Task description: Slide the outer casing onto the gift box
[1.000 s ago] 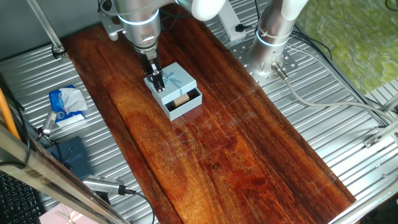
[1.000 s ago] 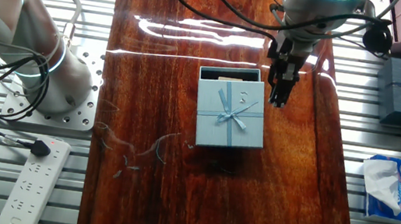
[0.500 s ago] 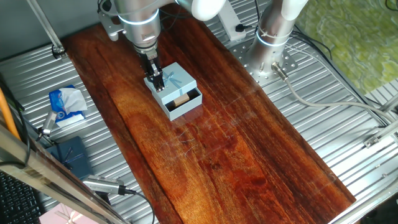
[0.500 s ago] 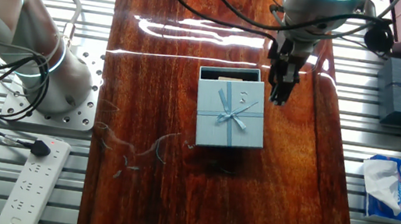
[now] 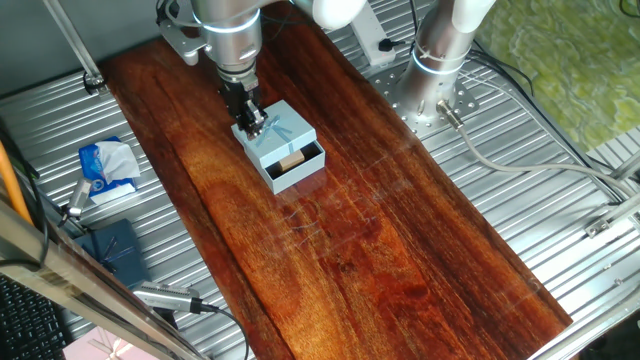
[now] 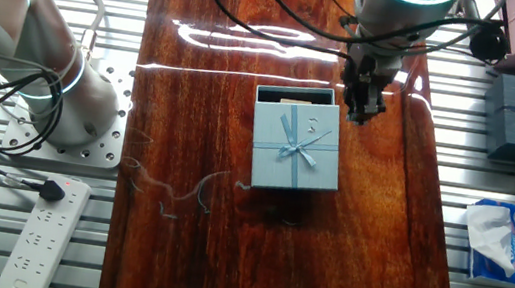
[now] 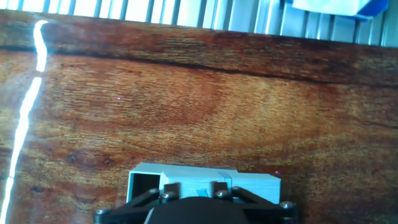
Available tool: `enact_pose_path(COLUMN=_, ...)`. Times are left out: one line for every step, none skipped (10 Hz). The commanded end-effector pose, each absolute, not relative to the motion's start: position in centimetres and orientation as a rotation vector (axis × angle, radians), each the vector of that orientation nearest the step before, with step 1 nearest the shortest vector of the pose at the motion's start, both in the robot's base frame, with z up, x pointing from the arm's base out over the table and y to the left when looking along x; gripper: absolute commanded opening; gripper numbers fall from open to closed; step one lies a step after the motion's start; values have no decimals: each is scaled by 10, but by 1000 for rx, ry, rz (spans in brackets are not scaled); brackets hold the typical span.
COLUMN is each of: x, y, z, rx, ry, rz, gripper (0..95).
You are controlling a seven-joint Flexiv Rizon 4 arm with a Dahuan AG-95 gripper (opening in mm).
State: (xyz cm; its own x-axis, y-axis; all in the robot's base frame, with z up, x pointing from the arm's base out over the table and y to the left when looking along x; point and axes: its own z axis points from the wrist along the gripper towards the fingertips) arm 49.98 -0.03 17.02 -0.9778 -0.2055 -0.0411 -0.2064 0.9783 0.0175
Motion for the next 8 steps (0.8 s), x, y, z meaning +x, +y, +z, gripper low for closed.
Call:
enact_pose_path(x=500, y=0, z=170, rx=-298, ry=3095, rz=37, gripper=0)
enact_pose_path(x=500, y=0, z=170, rx=-294, ry=3097, rz=38, gripper=0)
enact_pose_path(x=500, y=0, z=170, rx=-287, ry=3098, rz=41, gripper=0)
enact_pose_path(x=500, y=0, z=170, rx=-280, ry=3099, rz=45, gripper=0)
enact_pose_path(x=500, y=0, z=170, rx=-272, ry=3103, rz=47, gripper=0)
enact_pose_path(x=499, y=-1, z=170, rx=-262, ry=3107, rz=55, gripper=0)
enact_pose_path(x=499, y=-4, z=170, rx=-256, ry=3108, rz=76, gripper=0)
enact_pose_path(x=495, y=-13, z=168, rx=-253, ry=3104, rz=131, gripper=0)
